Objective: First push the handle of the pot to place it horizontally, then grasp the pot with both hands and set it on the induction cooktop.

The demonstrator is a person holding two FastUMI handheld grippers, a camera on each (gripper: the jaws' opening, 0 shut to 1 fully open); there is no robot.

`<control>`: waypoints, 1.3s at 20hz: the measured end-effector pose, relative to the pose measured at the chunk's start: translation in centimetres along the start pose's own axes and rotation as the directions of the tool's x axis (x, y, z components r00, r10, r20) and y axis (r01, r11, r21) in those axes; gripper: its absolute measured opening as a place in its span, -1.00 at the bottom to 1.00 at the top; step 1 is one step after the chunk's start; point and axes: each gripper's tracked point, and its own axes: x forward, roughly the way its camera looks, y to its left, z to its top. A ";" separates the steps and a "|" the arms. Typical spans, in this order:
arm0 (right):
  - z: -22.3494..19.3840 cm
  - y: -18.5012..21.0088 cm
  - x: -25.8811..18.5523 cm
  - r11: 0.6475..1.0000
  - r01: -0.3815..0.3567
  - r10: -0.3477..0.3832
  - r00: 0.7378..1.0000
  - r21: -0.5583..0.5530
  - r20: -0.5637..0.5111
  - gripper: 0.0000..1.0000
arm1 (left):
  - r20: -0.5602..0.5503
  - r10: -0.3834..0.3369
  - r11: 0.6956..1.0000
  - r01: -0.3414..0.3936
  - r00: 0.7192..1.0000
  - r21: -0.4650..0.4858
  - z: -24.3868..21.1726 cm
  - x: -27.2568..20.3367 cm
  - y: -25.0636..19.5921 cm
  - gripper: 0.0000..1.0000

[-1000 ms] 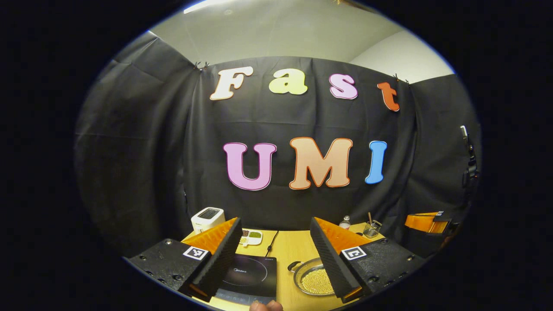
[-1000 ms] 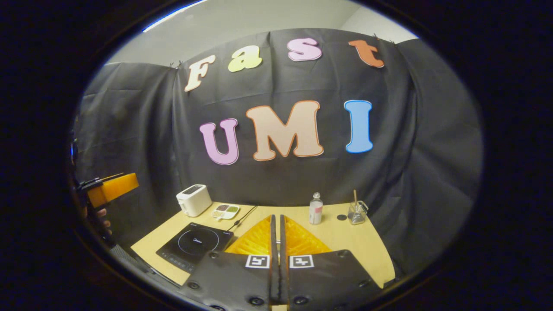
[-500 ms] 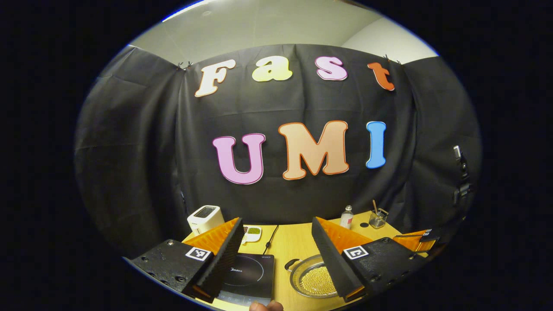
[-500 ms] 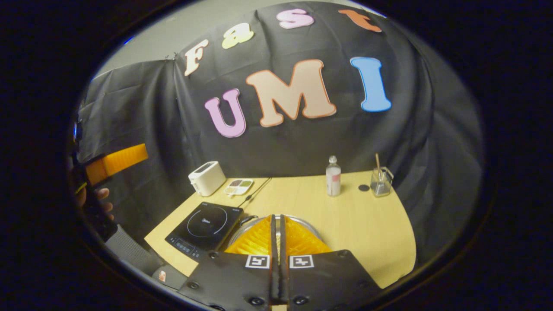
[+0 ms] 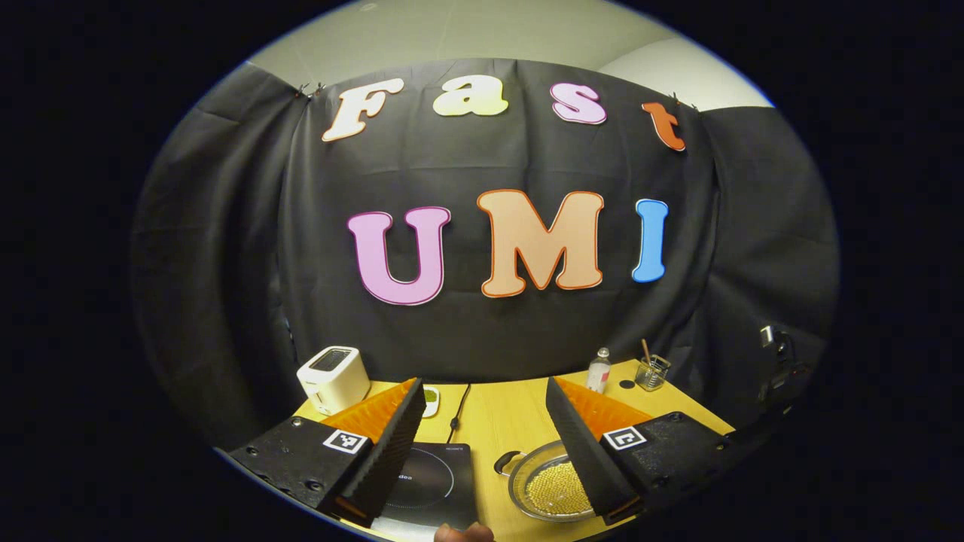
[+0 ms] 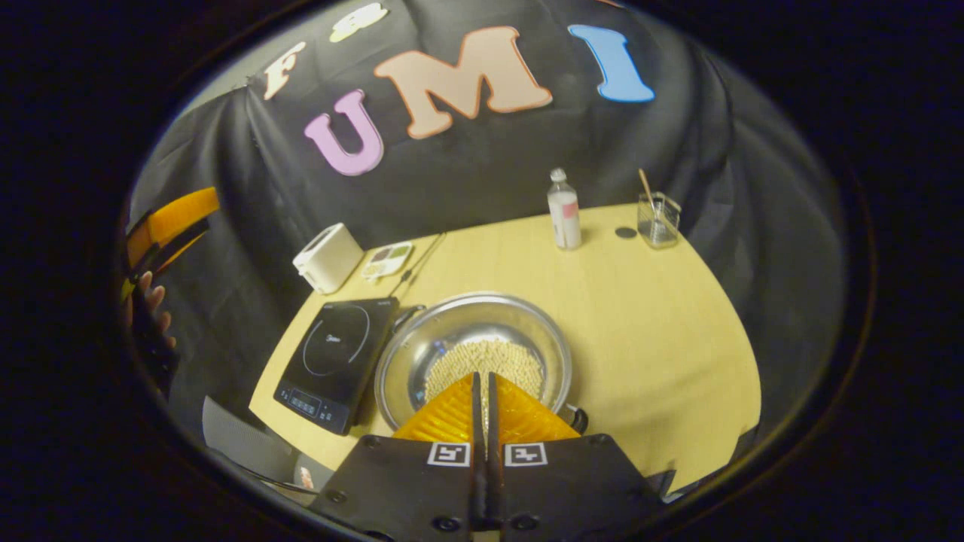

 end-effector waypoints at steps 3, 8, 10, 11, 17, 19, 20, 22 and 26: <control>-3.2 -0.5 1.0 0.998 0.066 -0.063 0.993 0.025 -0.098 -0.94 | -0.029 -0.040 0.999 0.040 0.999 0.013 -1.5 1.0 1.4 0.96; -6.5 -0.9 2.0 0.985 0.169 -0.169 0.968 -0.017 -0.183 -0.94 | -0.068 -0.102 0.995 0.101 0.993 -0.012 -3.9 2.3 3.0 0.96; -7.1 -1.1 1.9 0.982 0.186 -0.185 0.961 -0.017 -0.203 -0.94 | -0.089 -0.098 0.995 0.096 0.991 -0.019 -4.6 2.8 3.6 0.96; -7.6 -1.3 1.9 0.982 0.189 -0.190 0.957 -0.025 -0.220 -0.94 | -0.095 -0.091 0.996 0.090 0.991 -0.016 -4.8 3.0 3.9 0.97; -9.6 -3.1 2.0 0.984 0.165 -0.177 0.934 -0.067 -0.311 -0.94 | -0.184 -0.052 0.998 0.048 0.982 -0.029 -7.2 4.3 3.0 0.97; -10.5 -3.3 2.2 0.988 0.146 -0.156 0.924 -0.054 -0.350 -1.00 | -0.192 -0.042 0.999 0.037 0.980 -0.029 -7.5 4.4 2.4 0.97; -11.0 -3.3 2.4 0.990 0.138 -0.143 0.919 -0.041 -0.369 -0.95 | -0.196 -0.038 0.999 0.033 0.980 -0.029 -7.5 4.5 2.1 0.97; -11.1 -3.5 2.7 0.992 0.125 -0.124 0.919 -0.021 -0.374 -0.95 | -0.202 -0.027 0.999 0.022 0.979 -0.027 -7.6 4.8 1.7 0.97; -11.5 -4.3 2.5 0.993 0.119 -0.117 0.902 -0.022 -0.416 -0.94 | -0.213 -0.014 0.999 0.007 0.977 -0.032 -7.9 5.0 1.3 0.98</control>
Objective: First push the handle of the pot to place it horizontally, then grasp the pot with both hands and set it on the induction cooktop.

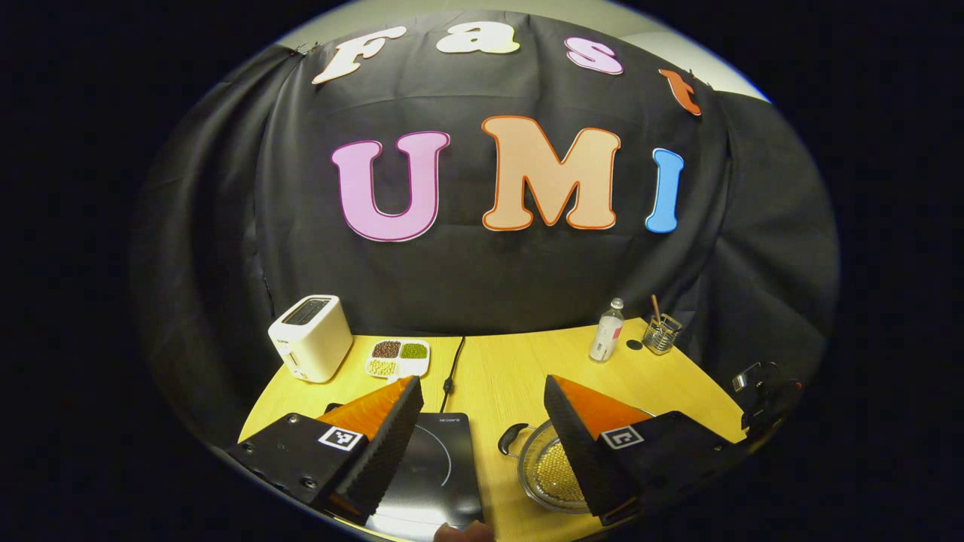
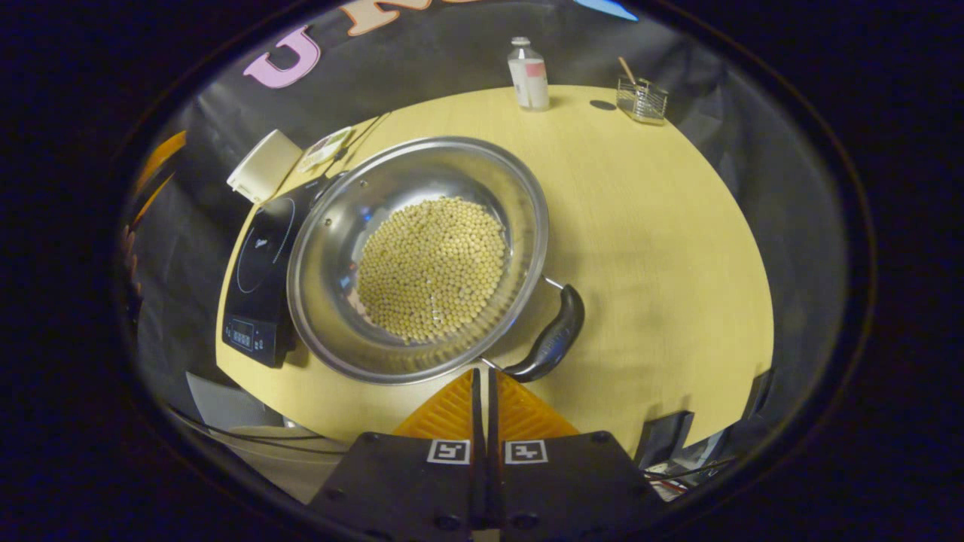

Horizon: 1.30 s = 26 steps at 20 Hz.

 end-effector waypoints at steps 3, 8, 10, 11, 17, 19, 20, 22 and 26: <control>0.1 0.1 0.4 1.000 -0.006 0.006 1.000 -0.011 -0.006 -0.94 | 0.009 0.011 1.000 -0.011 1.000 0.001 0.2 0.2 0.1 0.97; 0.7 -0.6 1.2 1.000 0.015 -0.015 1.000 -0.012 -0.006 -0.94 | 0.013 0.024 1.000 -0.024 1.000 -0.003 0.2 0.1 0.5 0.97; 1.4 -1.0 1.2 1.000 0.020 -0.020 1.000 -0.015 -0.005 -0.94 | 0.017 0.027 1.000 -0.027 0.999 0.000 0.3 0.0 0.8 0.98; 1.3 -1.1 1.2 0.999 0.024 -0.024 1.000 -0.023 -0.003 -0.94 | 0.018 0.029 1.000 -0.029 0.999 -0.001 0.4 0.0 0.9 0.97; 2.9 -2.5 1.9 0.998 0.054 -0.053 0.999 -0.028 0.009 -1.00 | 0.015 0.050 0.999 -0.050 0.999 -0.012 0.0 -0.4 1.7 0.98; 3.2 -3.0 1.9 0.997 0.064 -0.064 0.998 -0.031 0.015 -0.94 | 0.012 0.058 0.998 -0.058 0.998 -0.013 -0.1 -0.5 2.1 0.98; 3.4 -3.4 2.0 0.997 0.070 -0.070 0.997 -0.032 0.016 -1.00 | 0.012 0.063 0.998 -0.063 0.998 -0.014 -0.1 -0.6 2.2 0.98; 4.0 -3.7 2.1 0.997 0.074 -0.073 0.997 -0.025 0.020 -1.00 | 0.015 0.071 0.997 -0.071 0.997 -0.014 0.0 -0.8 2.5 0.98; 5.0 -4.3 2.4 0.995 0.087 -0.086 0.996 -0.041 0.029 -0.94 | 0.013 0.086 0.996 -0.085 0.996 -0.020 -0.1 -1.1 3.0 0.98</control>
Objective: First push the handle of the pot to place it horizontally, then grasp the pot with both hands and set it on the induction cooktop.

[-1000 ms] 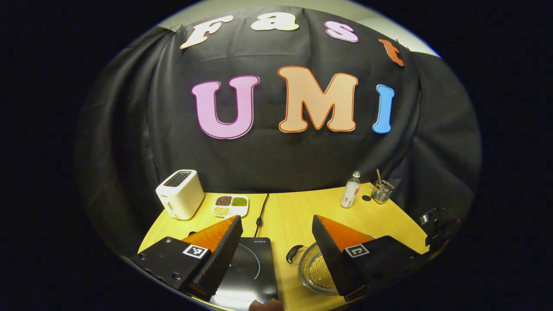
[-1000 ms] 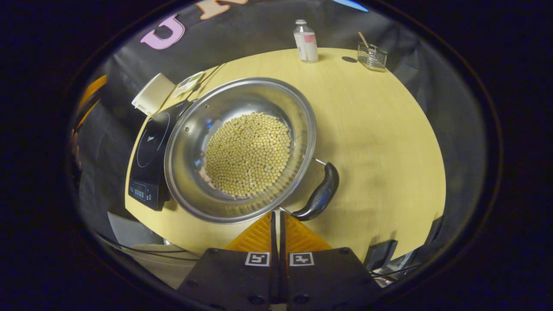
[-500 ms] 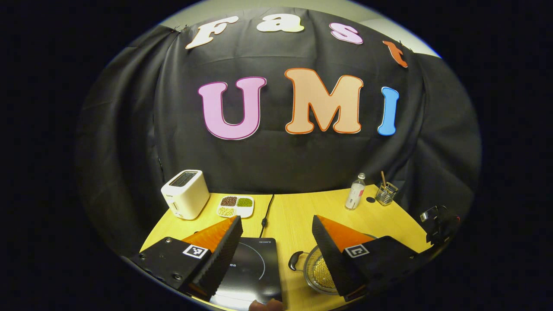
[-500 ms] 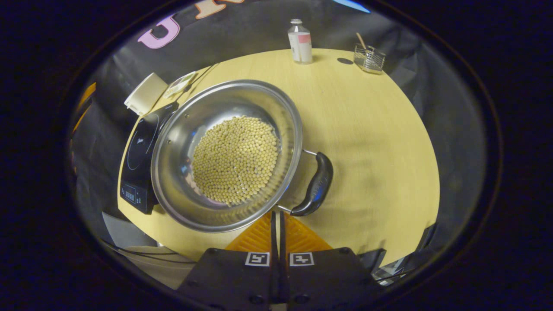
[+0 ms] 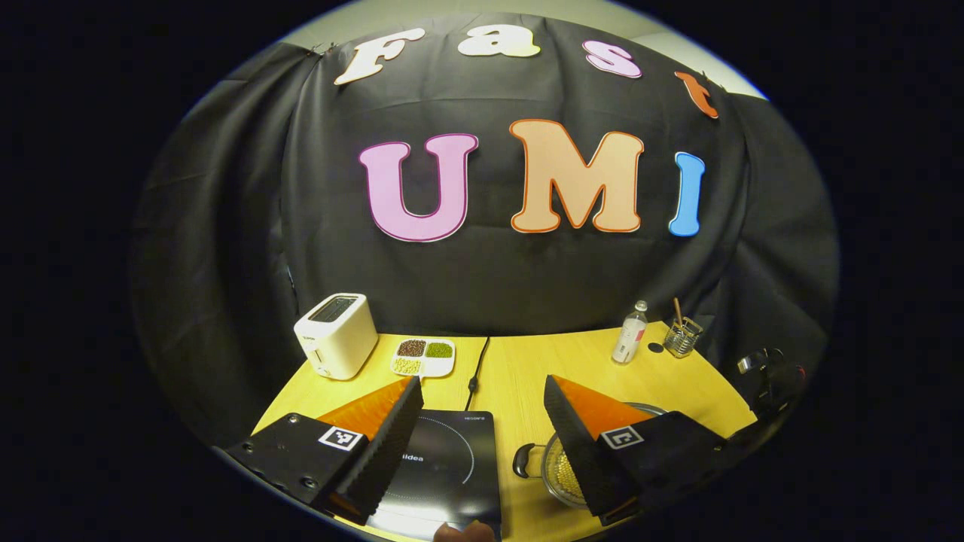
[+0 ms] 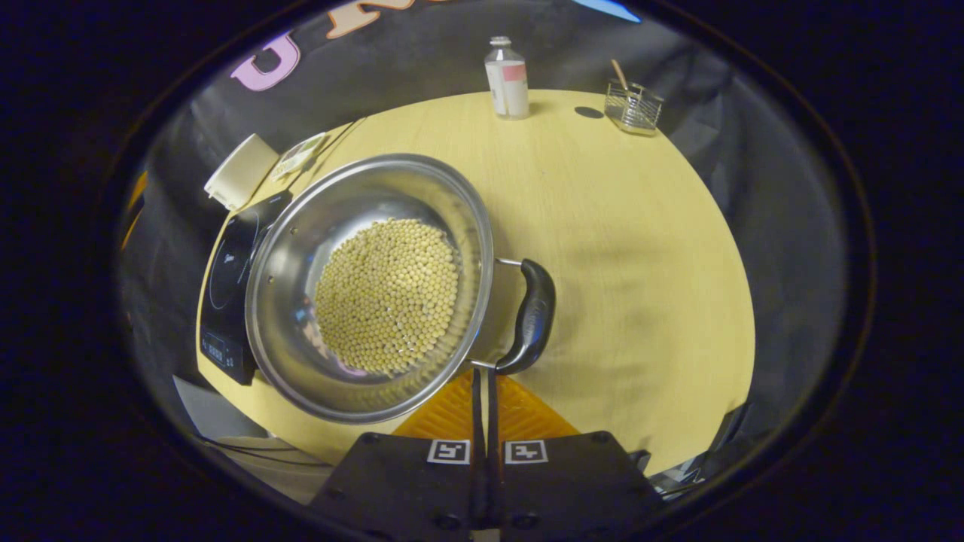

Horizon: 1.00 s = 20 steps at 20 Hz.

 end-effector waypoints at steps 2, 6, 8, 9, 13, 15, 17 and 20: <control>0.5 -0.3 0.2 1.000 0.007 -0.007 1.000 -0.009 0.004 -1.00 | 0.000 0.007 1.000 -0.007 1.000 -0.001 -0.1 -0.1 0.2 0.97; 1.4 -0.8 0.5 1.000 0.010 -0.010 1.000 -0.009 0.013 -0.94 | -0.002 0.019 1.000 -0.019 1.000 -0.005 -0.1 -0.3 0.4 0.97; 1.8 -0.9 0.6 1.000 0.011 -0.011 1.000 -0.010 0.016 -0.94 | -0.003 0.025 1.000 -0.025 1.000 -0.008 -0.2 -0.4 0.6 0.98; 2.0 -1.0 0.7 1.000 0.012 -0.012 1.000 -0.009 0.017 -0.94 | -0.004 0.027 1.000 -0.027 1.000 -0.008 -0.2 -0.5 0.6 0.98; 2.8 -1.3 1.0 1.000 0.012 -0.012 1.000 -0.002 0.024 -0.94 | -0.006 0.026 1.000 -0.026 1.000 -0.017 -0.4 -0.6 0.4 0.97; 2.9 -1.4 1.0 1.000 0.011 -0.012 1.000 0.006 0.026 -0.94 | -0.011 0.019 1.000 -0.019 1.000 -0.020 -0.5 -0.5 0.0 0.97; 2.9 -1.4 0.8 1.000 0.011 -0.012 1.000 0.017 0.026 -1.00 | -0.028 -0.001 1.000 0.000 1.000 -0.020 -1.1 -0.4 -0.6 0.98; 3.2 -1.4 0.5 0.999 0.023 -0.025 0.998 0.042 0.054 -0.94 | -0.119 -0.106 0.993 0.099 0.987 -0.070 -4.5 -0.2 -3.5 0.95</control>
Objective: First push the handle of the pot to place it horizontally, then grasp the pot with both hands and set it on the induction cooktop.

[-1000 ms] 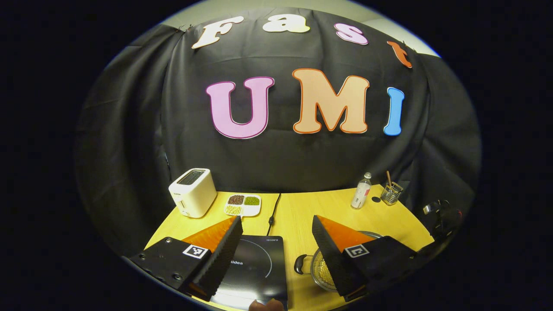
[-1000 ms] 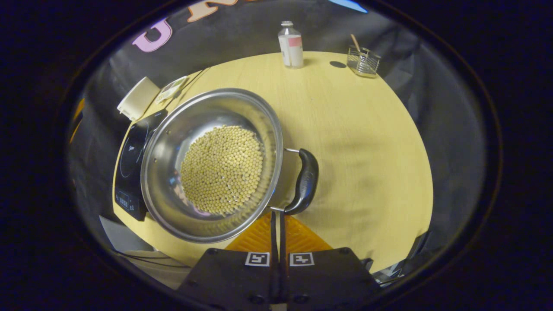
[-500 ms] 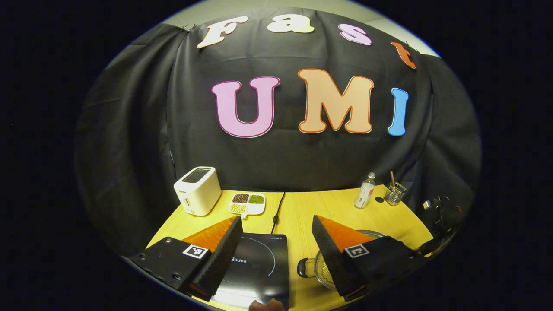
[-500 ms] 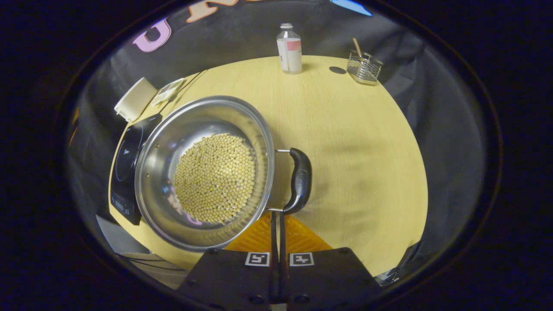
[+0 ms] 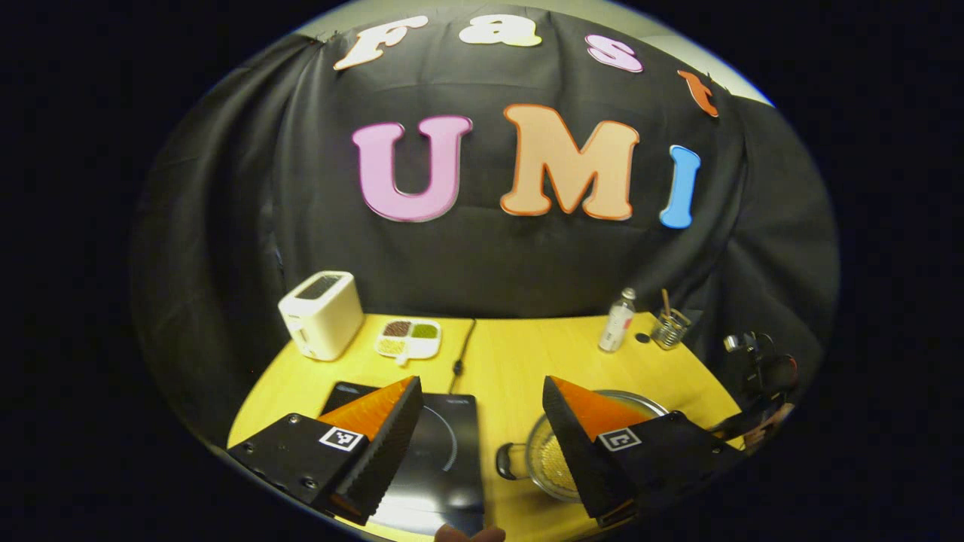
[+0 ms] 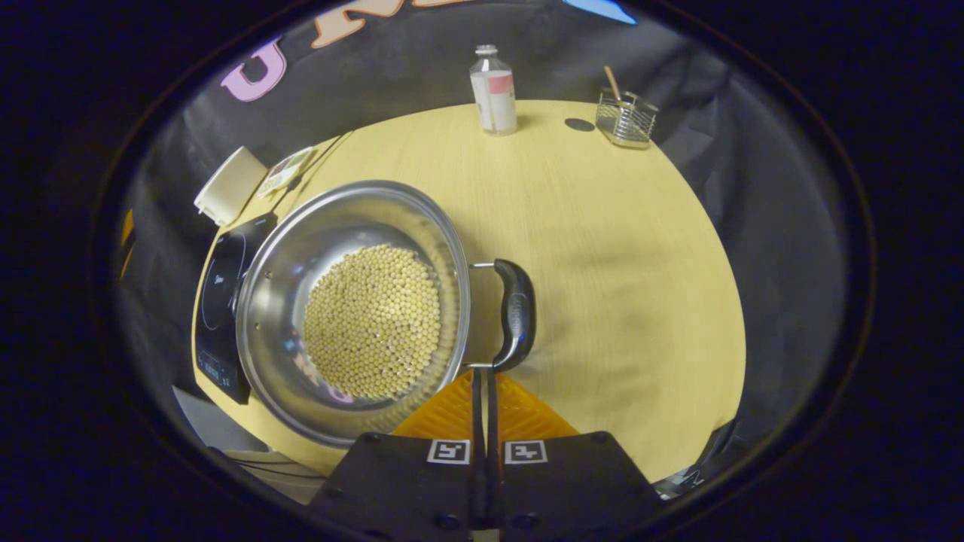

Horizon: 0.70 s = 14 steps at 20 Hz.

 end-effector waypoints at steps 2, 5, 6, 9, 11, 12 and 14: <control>1.4 -0.6 -0.7 0.999 0.030 -0.032 0.997 0.018 0.066 -0.94 | -0.094 -0.071 0.997 0.066 0.993 -0.048 -2.9 0.6 -1.9 0.94; 3.9 -0.7 -2.0 0.997 0.018 -0.028 0.989 0.070 0.145 -0.83 | -0.190 -0.097 0.993 0.082 0.977 -0.085 -6.3 1.3 -2.7 0.94; 4.2 -1.0 -2.0 0.996 0.027 -0.039 0.988 0.080 0.149 -0.70 | -0.228 -0.097 0.993 0.079 0.969 -0.087 -7.7 1.7 -2.9 0.94; 5.6 -1.4 -1.1 0.994 0.038 -0.053 0.987 0.101 0.149 -0.02 | -0.317 -0.089 0.995 0.067 0.944 -0.079 -11.0 3.3 -3.1 0.94; 6.0 -1.7 -0.2 0.995 0.060 -0.071 0.987 0.083 0.146 0.65 | -0.345 -0.088 0.995 0.065 0.934 -0.079 -12.3 4.7 -3.2 0.94; 5.8 -2.2 0.3 0.994 0.090 -0.097 0.987 0.061 0.132 0.66 | -0.371 -0.082 0.995 0.055 0.925 -0.085 -13.2 5.2 -3.1 0.93; 5.3 -2.0 0.9 0.995 0.091 -0.094 0.990 0.036 0.103 0.65 | -0.419 -0.080 0.994 0.038 0.904 -0.107 -15.1 6.1 -3.0 0.94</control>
